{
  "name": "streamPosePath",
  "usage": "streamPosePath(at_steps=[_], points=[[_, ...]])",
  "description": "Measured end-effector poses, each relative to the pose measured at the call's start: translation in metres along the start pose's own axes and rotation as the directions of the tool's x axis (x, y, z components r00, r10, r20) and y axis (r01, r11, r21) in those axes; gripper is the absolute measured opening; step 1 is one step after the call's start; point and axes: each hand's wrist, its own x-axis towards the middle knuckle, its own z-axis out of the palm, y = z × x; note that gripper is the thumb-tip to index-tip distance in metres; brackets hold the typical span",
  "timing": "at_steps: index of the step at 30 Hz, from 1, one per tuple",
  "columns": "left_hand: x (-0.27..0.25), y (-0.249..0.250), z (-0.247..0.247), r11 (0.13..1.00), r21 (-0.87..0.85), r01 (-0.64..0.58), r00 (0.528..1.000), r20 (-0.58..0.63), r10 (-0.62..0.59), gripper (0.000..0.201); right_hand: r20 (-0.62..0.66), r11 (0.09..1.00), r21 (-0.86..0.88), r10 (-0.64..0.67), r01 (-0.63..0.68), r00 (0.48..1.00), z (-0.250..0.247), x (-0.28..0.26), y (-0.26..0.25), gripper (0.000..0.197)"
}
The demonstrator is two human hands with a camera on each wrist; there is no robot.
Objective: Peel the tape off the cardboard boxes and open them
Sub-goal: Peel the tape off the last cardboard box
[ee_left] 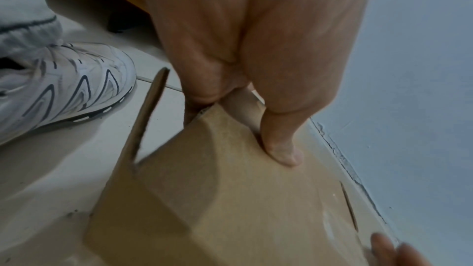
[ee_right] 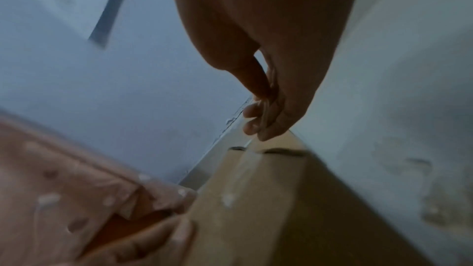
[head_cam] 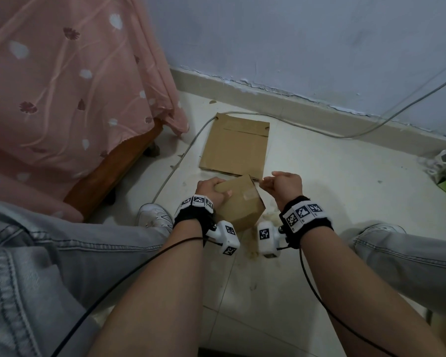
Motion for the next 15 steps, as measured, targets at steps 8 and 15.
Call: streamPosePath(at_steps=[8, 15], points=[[-0.015, 0.036, -0.013, 0.93, 0.364, -0.056, 0.998, -0.012, 0.065, 0.056, 0.123, 0.965, -0.263, 0.017, 0.017, 0.992, 0.0, -0.004, -0.006, 0.026], [-0.025, 0.052, 0.015, 0.708, 0.67, -0.222, 0.966, 0.248, 0.069, 0.128, 0.178, 0.99, -0.139, 0.042, -0.017, 0.983, 0.007, -0.013, -0.026, 0.035]])
